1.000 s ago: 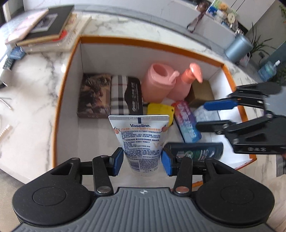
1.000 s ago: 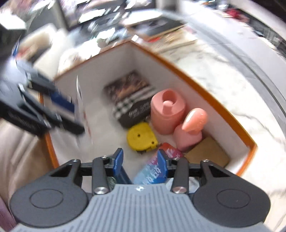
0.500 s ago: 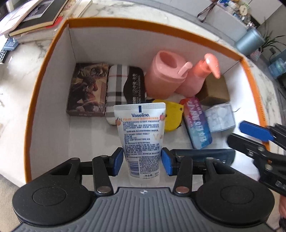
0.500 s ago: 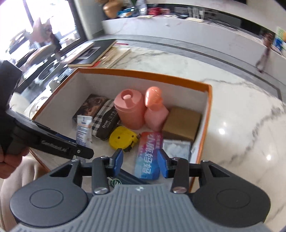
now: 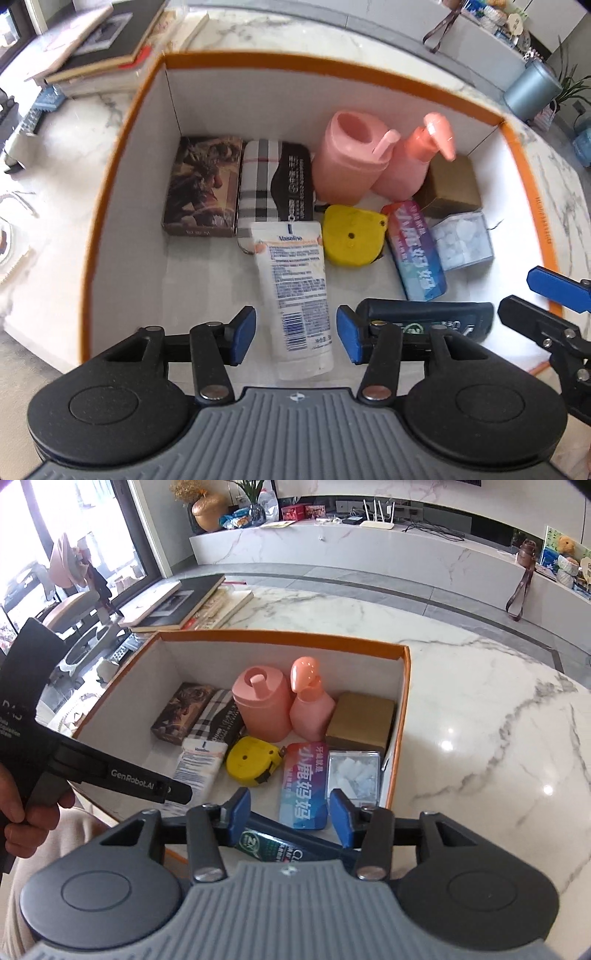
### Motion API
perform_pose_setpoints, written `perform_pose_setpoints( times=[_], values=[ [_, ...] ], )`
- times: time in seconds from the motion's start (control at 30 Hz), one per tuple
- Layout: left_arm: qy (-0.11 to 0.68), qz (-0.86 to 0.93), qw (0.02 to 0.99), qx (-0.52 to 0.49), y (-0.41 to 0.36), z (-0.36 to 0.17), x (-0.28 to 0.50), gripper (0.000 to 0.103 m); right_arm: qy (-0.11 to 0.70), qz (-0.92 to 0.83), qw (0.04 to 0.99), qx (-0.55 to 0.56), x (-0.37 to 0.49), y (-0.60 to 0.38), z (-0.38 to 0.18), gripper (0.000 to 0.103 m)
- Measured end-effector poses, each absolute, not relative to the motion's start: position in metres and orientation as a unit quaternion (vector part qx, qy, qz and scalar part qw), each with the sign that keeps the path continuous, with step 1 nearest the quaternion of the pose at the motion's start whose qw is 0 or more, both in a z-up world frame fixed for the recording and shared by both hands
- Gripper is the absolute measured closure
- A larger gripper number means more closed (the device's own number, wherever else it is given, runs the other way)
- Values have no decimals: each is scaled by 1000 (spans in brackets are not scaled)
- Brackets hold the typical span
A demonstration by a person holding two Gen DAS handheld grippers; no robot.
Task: Organize rigid objects
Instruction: 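Open both tools and lift them away from the orange box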
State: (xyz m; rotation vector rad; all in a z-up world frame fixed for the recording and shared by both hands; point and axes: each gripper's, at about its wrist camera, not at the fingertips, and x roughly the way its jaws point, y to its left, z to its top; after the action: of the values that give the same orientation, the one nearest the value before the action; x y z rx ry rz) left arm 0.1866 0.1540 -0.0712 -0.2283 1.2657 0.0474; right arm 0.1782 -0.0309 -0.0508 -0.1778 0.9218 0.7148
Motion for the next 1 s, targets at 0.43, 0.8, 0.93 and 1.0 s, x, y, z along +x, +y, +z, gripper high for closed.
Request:
perform_pose_setpoints(
  times=[0.43, 0.8, 0.93, 1.0],
  values=[
    [412, -19, 908, -71, 131, 32, 138, 42, 403, 301, 860, -81, 152, -36, -4, 40],
    [223, 1, 975, -23, 115, 99, 80, 20, 340, 311, 888, -3, 112, -52, 60, 19],
    [187, 27, 982, -28, 118, 109, 66, 0, 318, 308, 897, 14, 98, -56, 74, 3],
    [188, 33, 981, -38, 122, 106, 63, 0, 298, 286, 911, 7, 88, -57, 75, 2]
  ],
)
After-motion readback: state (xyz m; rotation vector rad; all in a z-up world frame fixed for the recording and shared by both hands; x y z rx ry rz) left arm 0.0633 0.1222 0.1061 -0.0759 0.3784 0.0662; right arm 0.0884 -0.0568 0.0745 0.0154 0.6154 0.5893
